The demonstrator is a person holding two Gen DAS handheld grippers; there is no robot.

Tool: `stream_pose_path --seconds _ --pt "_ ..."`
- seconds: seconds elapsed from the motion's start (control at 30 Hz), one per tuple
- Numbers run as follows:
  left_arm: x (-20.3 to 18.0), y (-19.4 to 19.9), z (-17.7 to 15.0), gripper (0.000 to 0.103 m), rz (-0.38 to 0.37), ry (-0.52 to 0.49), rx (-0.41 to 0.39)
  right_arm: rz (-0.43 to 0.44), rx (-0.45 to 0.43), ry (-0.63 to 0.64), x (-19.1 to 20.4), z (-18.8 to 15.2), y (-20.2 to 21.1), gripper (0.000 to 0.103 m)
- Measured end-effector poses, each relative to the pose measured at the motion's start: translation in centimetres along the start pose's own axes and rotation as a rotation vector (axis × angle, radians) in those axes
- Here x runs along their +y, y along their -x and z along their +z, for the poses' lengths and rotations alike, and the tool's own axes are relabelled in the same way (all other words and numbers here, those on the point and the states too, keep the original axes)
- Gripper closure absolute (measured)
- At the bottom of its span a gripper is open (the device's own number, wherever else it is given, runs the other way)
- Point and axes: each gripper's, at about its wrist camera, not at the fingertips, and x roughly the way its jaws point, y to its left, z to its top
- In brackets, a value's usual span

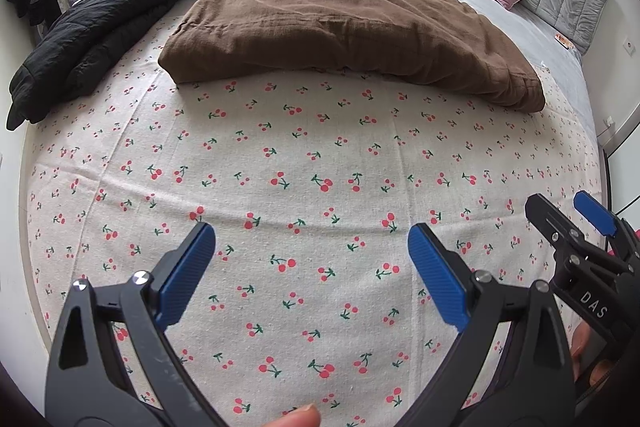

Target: Fold large clothes

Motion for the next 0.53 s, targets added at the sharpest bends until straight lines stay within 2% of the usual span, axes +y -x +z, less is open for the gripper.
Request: stream_pose_path --seconds 0.53 --pt "0.0 0.6 -0.4 0.006 -0.007 -0.009 0.013 0.002 -0.003 0.012 0.2 -0.1 1.6 0.01"
